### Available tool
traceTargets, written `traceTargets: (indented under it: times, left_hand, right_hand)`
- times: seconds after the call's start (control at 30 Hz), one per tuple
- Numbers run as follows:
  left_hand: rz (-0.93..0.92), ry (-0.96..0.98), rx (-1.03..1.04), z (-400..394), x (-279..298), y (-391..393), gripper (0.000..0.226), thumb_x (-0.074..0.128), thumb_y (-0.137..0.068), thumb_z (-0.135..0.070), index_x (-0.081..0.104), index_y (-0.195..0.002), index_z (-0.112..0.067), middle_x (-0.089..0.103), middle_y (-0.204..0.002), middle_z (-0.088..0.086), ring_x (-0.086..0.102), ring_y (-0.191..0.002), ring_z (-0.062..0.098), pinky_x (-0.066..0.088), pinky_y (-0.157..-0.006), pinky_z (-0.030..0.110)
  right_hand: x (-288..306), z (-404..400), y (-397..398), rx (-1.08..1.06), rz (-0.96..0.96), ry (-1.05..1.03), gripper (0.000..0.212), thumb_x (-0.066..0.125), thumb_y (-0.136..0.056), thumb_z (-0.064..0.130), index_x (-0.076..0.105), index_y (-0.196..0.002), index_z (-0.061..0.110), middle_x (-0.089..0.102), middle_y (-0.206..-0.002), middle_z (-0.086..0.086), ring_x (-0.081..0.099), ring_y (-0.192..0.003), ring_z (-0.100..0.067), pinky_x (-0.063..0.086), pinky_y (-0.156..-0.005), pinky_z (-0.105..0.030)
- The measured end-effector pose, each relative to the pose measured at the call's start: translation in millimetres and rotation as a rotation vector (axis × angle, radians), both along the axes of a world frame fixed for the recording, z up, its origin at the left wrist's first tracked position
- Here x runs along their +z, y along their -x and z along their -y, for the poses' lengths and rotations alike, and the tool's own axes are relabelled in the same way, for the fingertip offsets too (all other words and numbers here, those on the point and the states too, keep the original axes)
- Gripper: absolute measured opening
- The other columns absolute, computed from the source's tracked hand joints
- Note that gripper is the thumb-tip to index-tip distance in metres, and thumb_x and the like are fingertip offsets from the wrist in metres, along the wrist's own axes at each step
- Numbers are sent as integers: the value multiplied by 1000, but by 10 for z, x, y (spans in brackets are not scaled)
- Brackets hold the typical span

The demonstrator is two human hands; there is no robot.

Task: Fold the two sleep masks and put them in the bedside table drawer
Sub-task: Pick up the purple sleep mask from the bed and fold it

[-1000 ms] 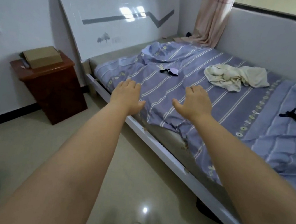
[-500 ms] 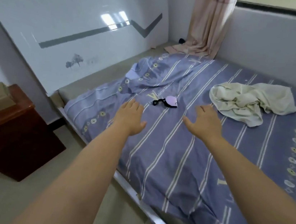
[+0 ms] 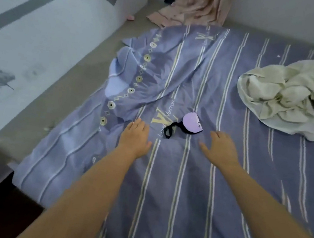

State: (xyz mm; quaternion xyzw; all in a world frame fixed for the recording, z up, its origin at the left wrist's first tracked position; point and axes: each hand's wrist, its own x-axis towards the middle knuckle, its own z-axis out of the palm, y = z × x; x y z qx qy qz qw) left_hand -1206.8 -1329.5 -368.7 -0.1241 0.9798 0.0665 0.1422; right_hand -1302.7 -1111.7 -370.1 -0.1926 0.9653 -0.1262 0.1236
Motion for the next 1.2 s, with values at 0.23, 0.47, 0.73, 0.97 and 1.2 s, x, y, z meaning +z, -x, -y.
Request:
traceTargets:
  times: [0.23,0.47,0.73,0.97,1.2]
  left_hand:
    - [198,-117,-169,722,-1396,414,89,53,-82,-44,-3,-140,-6,-1,-155,12,-6,-142,26,-2,-118,40]
    - [54,-196,-223,911,-1954,413,96,62,-75,-43,1,-140,-9,2,-155,9,-4,-142,24,-4,-116,39]
    - [82,-169,-231,904,-1942,433,96,59,-76,-48,-2,-140,-9,-1,-155,9,-7,-142,24,-4,-116,41]
    - [-70,-345,-228,538,-1647,346,85,44,-83,-52,-1,-140,-7,-1,-155,11,-12,-141,20,-11,-113,34]
    - [90,-562,-261,-289,-1703,-78,75,52,-85,-35,8,-141,-10,22,-150,13,20,-138,27,21,-113,37]
  right_hand:
    - [-1003,850,334,-124,92,-125,46,51,-87,20,36,-127,2,45,-129,-23,36,-121,-36,35,-95,-43]
    - [-1551,1174,734,-121,-45,-221,56,47,-86,4,27,-136,17,20,-146,-27,27,-128,-43,33,-95,-52]
    - [-1462,1178,722,-378,-49,52,19,40,-79,-6,39,-62,3,39,-65,-14,38,-65,-30,18,-55,-30]
    - [-1200,604,-235,-935,384,843,22,48,-84,-5,59,-69,6,61,-50,0,58,-41,-4,52,-44,-15]
    - [-1423,-91,-1122,-1161,596,841,27,45,-86,-8,48,-107,7,62,-74,-18,61,-43,-5,53,-44,-18]
